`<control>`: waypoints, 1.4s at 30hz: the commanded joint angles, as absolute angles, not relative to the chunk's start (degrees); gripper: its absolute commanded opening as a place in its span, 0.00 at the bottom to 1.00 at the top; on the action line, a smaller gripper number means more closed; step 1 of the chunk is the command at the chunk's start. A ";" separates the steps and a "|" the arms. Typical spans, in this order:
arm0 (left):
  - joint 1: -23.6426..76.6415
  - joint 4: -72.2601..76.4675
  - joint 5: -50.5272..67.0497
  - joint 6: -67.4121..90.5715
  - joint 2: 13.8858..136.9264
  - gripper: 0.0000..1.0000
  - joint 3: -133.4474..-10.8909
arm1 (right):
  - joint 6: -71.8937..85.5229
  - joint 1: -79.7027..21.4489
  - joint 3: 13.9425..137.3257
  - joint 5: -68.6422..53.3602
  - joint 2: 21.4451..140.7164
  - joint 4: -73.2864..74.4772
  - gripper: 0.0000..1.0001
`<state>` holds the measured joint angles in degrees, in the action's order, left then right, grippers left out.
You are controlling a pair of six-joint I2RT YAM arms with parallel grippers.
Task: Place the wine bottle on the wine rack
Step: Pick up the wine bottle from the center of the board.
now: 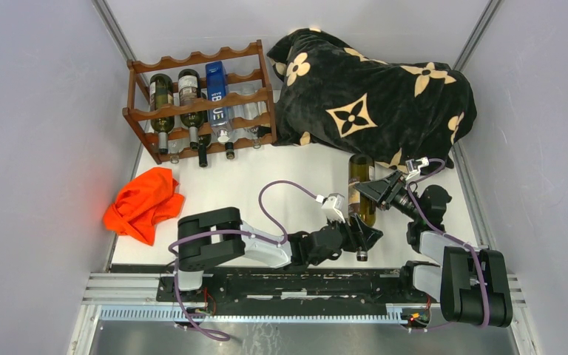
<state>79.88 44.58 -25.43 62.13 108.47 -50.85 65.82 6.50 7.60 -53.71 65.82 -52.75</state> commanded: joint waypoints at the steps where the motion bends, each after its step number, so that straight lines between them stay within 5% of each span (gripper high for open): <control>1: 80.19 45.72 -27.61 62.29 108.61 0.75 -53.00 | 67.93 7.03 8.17 -54.10 64.75 -60.29 0.04; 7: 80.78 45.76 -27.95 62.73 109.67 0.74 -53.97 | 68.02 7.18 7.92 -53.79 64.82 -60.20 0.04; 9: 80.86 45.73 -28.14 62.20 109.59 0.59 -54.20 | 67.96 7.18 7.89 -53.87 64.85 -60.21 0.05; 11: 80.86 44.85 -29.14 61.84 109.05 0.31 -53.98 | 67.94 7.16 8.00 -54.03 64.89 -60.04 0.05; 16: 80.82 42.15 -31.75 59.28 105.95 0.03 -52.15 | 65.91 7.21 9.10 -54.90 65.04 -56.96 0.15; 21: 80.79 40.31 -33.22 54.36 101.55 0.02 -49.23 | 62.62 7.17 10.57 -56.38 64.92 -54.62 0.61; 24: 80.86 40.03 -32.74 50.30 98.51 0.02 -47.23 | 61.05 7.28 11.06 -56.82 64.20 -54.34 0.75; 27: 80.81 39.71 -31.74 46.71 95.11 0.02 -45.17 | 60.11 7.33 11.49 -56.87 63.51 -53.26 0.73; 32: 80.77 39.13 -30.89 43.28 90.83 0.02 -42.82 | 57.39 7.40 12.13 -56.22 62.76 -48.97 0.39; 36: 80.64 39.31 -30.46 41.25 88.54 0.02 -42.11 | 57.90 7.56 12.05 -56.64 62.70 -49.02 0.28; 39: 80.65 39.67 -28.80 38.64 87.41 0.02 -42.37 | 58.08 7.58 12.11 -57.22 62.77 -49.31 0.31; 40: 80.62 39.43 -28.40 37.68 87.12 0.02 -42.56 | 57.78 7.59 12.33 -57.89 62.99 -49.31 0.37; 42: 80.39 37.78 -27.71 36.18 86.57 0.02 -43.13 | 55.92 7.63 13.15 -59.53 63.75 -49.31 0.67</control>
<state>80.66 29.87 -23.11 43.51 93.67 -41.50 62.59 5.74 9.98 -64.07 62.96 -47.92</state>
